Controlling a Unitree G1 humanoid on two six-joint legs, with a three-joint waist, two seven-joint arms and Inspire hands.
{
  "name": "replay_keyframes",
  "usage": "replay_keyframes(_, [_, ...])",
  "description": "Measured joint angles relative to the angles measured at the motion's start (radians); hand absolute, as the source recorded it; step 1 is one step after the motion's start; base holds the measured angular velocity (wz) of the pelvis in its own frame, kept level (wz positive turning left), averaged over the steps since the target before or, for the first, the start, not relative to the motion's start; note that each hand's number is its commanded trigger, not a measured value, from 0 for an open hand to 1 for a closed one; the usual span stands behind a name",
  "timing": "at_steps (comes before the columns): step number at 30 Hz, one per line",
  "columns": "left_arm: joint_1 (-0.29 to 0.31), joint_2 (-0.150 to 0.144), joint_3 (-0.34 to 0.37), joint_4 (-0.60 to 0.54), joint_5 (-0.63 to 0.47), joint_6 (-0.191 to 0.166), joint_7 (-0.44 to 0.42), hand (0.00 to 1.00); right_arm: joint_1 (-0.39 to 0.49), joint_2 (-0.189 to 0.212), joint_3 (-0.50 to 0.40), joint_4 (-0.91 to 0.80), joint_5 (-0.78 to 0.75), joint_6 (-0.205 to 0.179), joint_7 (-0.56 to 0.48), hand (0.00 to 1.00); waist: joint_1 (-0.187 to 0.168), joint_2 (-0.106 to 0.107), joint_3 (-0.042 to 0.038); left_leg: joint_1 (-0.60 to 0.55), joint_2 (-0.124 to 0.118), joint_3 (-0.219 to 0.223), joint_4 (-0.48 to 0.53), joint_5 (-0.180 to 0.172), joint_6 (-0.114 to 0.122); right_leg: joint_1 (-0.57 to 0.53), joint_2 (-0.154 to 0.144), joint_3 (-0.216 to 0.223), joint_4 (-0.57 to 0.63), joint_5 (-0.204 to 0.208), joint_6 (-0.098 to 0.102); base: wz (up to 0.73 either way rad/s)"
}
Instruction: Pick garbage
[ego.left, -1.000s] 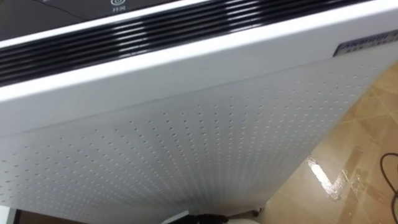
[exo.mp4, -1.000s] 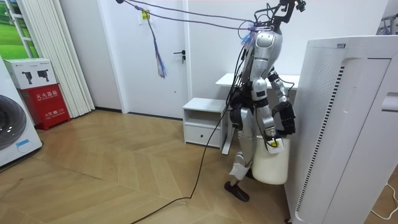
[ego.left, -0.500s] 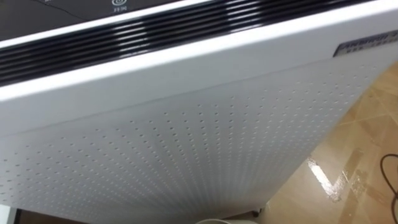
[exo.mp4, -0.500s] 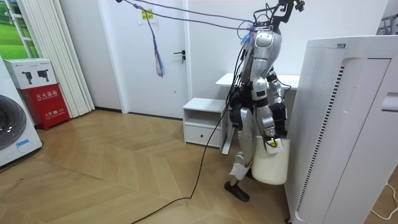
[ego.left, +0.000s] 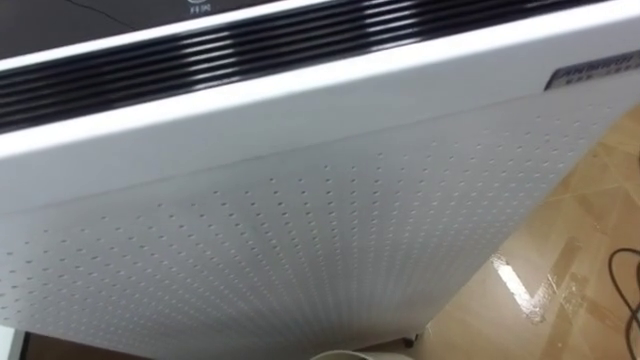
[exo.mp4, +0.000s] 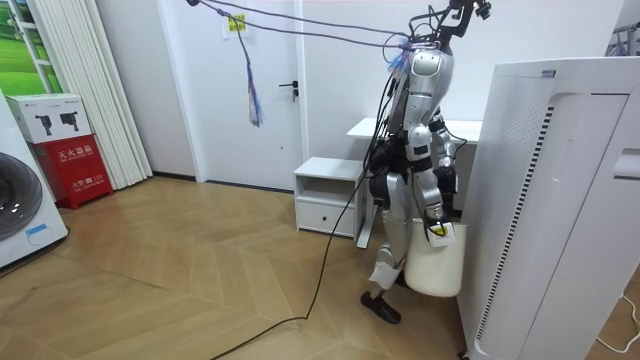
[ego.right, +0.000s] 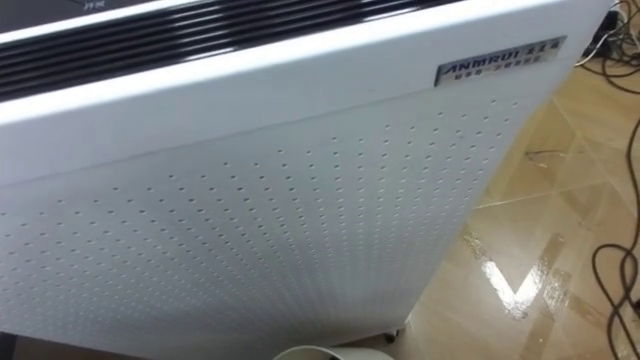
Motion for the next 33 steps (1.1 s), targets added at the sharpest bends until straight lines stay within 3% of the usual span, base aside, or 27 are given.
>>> replay_keyframes(4, [0.008, 0.006, 0.007, 0.018, 0.000, 0.000, 0.023, 0.00, 0.017, -0.010, 0.000, 0.004, 0.064, 0.000, -0.002, 1.00, 0.002, 0.002, -0.0022, 0.010, 0.000, -0.001, 0.000, 0.000, 0.000, 0.020, 0.002, -0.007, -0.013, 0.001, 0.001, 0.04])
replay_keyframes(12, [0.072, 0.001, 0.126, 0.213, -0.023, -0.027, 0.122, 0.00, 0.119, -0.032, -0.053, 0.083, 0.162, -0.024, 0.012, 1.00, 0.000, -0.006, -0.0155, 0.150, -0.012, -0.001, -0.059, 0.000, 0.000, 0.158, 0.004, -0.013, -0.071, -0.002, 0.007, 0.02])
replay_keyframes(15, [0.142, -0.013, 0.208, 0.290, -0.082, -0.055, 0.182, 0.00, 0.203, -0.030, -0.124, 0.107, 0.218, -0.042, 0.014, 1.00, -0.002, -0.021, -0.0394, 0.229, -0.016, 0.001, -0.106, 0.000, 0.000, 0.233, 0.009, -0.015, -0.124, 0.003, 0.015, -0.02])
replay_keyframes(16, [0.173, -0.025, 0.253, 0.313, -0.122, -0.064, 0.208, 0.00, 0.233, -0.023, -0.146, 0.103, 0.239, -0.048, 0.013, 1.00, -0.001, -0.033, -0.0426, 0.263, -0.018, 0.002, -0.122, 0.000, 0.000, 0.267, 0.009, -0.013, -0.140, 0.004, 0.017, -0.07])
replay_keyframes(17, [0.204, -0.035, 0.285, 0.327, -0.159, -0.070, 0.228, 0.00, 0.259, -0.013, -0.173, 0.103, 0.258, -0.052, 0.010, 1.00, -0.002, -0.050, -0.0386, 0.300, -0.020, 0.003, -0.138, 0.000, 0.000, 0.303, 0.010, -0.012, -0.158, 0.005, 0.019, -0.05])
replay_keyframes(21, [0.253, -0.048, 0.340, 0.369, -0.292, -0.083, 0.281, 0.00, 0.290, 0.019, -0.240, 0.112, 0.293, -0.057, 0.006, 1.00, -0.004, -0.067, -0.0414, 0.371, -0.021, 0.004, -0.172, -0.002, -0.002, 0.373, 0.015, -0.010, -0.193, 0.006, 0.024, -0.01])
replay_keyframes(23, [0.275, -0.056, 0.350, 0.391, -0.371, -0.084, 0.312, 0.00, 0.296, 0.031, -0.240, 0.116, 0.299, -0.056, -0.007, 1.00, -0.002, -0.080, -0.0363, 0.396, -0.021, 0.004, -0.175, -0.005, -0.005, 0.401, 0.018, -0.009, -0.205, 0.006, 0.025, -0.02])
replay_keyframes(33, [0.295, -0.086, 0.428, 0.435, -0.459, -0.066, 0.349, 0.00, 0.314, 0.047, -0.284, 0.117, 0.251, -0.043, -0.028, 1.00, 0.004, -0.076, -0.0349, 0.456, -0.019, 0.006, -0.176, -0.019, -0.006, 0.469, 0.023, -0.003, -0.223, 0.005, 0.027, -0.01])
